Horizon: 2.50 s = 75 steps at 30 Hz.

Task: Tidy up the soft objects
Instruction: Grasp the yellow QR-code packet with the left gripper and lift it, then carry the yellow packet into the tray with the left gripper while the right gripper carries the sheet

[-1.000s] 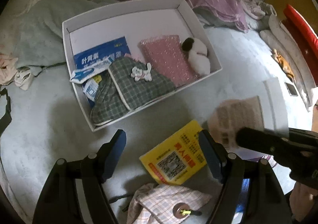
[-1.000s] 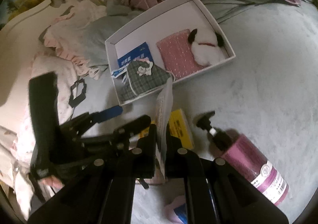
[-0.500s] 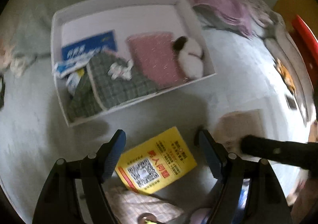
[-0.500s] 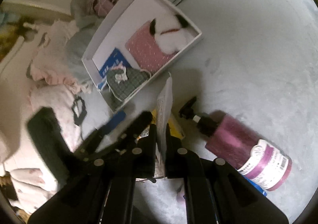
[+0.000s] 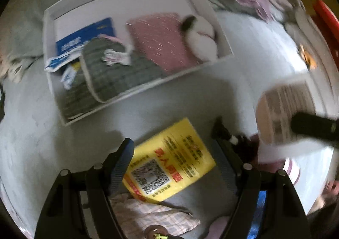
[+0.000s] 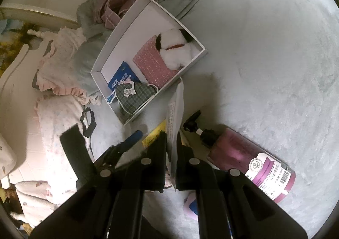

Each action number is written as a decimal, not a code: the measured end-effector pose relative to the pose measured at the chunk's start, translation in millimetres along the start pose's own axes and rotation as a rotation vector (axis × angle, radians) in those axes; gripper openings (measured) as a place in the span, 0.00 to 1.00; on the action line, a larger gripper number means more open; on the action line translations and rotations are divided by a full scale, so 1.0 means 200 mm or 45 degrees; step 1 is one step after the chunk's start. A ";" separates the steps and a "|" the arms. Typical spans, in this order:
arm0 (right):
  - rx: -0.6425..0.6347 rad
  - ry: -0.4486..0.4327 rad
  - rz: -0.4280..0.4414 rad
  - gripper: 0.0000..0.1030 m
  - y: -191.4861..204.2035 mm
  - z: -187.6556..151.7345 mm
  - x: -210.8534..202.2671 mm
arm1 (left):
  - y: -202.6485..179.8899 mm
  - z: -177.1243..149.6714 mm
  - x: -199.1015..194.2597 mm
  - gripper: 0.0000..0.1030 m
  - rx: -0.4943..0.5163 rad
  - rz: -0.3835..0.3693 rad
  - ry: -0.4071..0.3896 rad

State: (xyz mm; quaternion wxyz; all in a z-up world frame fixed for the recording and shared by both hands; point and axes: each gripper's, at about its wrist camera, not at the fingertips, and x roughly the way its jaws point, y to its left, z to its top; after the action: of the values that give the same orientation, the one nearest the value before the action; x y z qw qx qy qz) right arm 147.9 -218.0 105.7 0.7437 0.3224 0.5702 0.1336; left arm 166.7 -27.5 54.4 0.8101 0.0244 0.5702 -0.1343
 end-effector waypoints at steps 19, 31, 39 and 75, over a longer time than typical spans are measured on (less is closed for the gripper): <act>-0.117 -0.019 -0.059 0.07 0.06 -0.02 0.02 | -0.16 -0.16 0.19 0.85 0.350 0.230 0.149; -0.127 -0.020 -0.096 0.07 0.07 -0.03 0.04 | -0.03 -0.04 0.08 0.37 0.037 0.151 0.004; -0.153 -0.007 -0.121 0.07 0.10 -0.04 0.10 | 0.02 0.01 -0.07 0.14 -0.039 0.090 -0.182; -0.085 -0.097 0.124 0.07 0.20 0.17 0.20 | 0.26 0.06 -0.34 0.15 -0.334 0.054 -0.607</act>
State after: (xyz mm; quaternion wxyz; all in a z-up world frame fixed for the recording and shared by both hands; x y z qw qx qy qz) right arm 199.4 -176.3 105.2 0.7678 0.3295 0.5204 0.1762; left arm 169.0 33.1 116.9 0.9203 -0.1010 0.3754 -0.0445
